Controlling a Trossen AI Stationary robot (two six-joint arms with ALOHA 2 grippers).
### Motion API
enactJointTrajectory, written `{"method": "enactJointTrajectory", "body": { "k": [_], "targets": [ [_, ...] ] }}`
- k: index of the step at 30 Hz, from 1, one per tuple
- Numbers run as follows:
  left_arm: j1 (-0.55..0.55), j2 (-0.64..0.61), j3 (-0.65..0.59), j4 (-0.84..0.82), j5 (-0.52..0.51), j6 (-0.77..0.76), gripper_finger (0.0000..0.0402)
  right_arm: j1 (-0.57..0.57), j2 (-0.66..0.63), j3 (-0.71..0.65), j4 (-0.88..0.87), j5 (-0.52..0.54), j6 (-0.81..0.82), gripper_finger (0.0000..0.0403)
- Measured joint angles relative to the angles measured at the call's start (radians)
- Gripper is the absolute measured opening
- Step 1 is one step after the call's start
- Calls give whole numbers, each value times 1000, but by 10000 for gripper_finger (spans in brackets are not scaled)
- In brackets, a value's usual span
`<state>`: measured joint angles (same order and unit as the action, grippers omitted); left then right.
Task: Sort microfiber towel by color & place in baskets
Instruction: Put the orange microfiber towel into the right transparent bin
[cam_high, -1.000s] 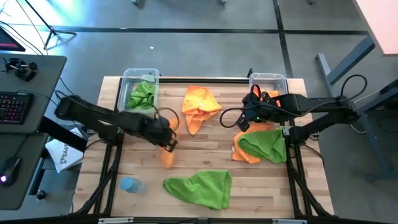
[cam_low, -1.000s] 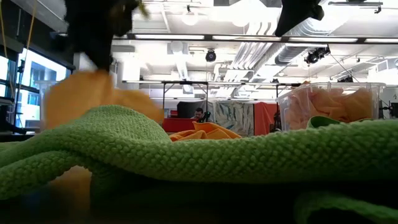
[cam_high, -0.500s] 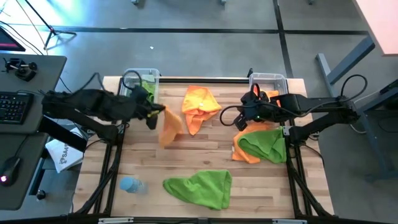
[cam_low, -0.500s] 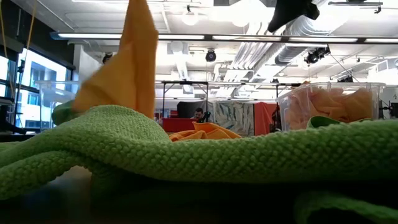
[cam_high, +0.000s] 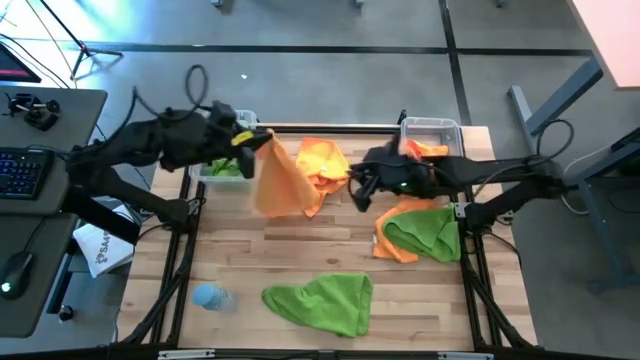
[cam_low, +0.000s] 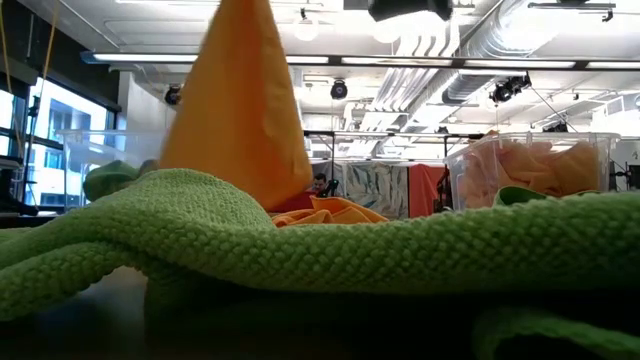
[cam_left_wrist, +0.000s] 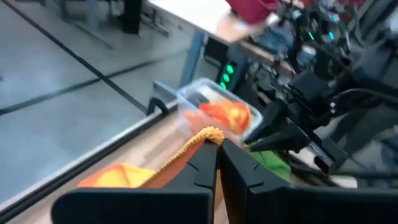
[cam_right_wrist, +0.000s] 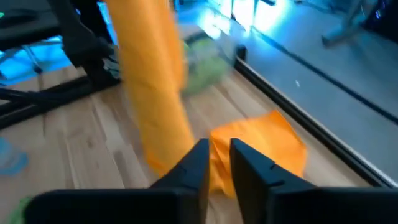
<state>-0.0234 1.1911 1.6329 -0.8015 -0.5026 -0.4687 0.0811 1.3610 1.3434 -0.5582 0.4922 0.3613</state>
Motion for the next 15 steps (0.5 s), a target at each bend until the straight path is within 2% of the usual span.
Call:
{"method": "enactJointTrajectory", "body": {
  "k": [9, 15],
  "targets": [
    [88, 134, -1, 41, 328, 86, 0, 0, 173, 0, 403, -21, -225, 173],
    [131, 171, -1, 183, 536, 141, 0, -3, 224, 0, 570, -21, -276, 216]
  ]
}}
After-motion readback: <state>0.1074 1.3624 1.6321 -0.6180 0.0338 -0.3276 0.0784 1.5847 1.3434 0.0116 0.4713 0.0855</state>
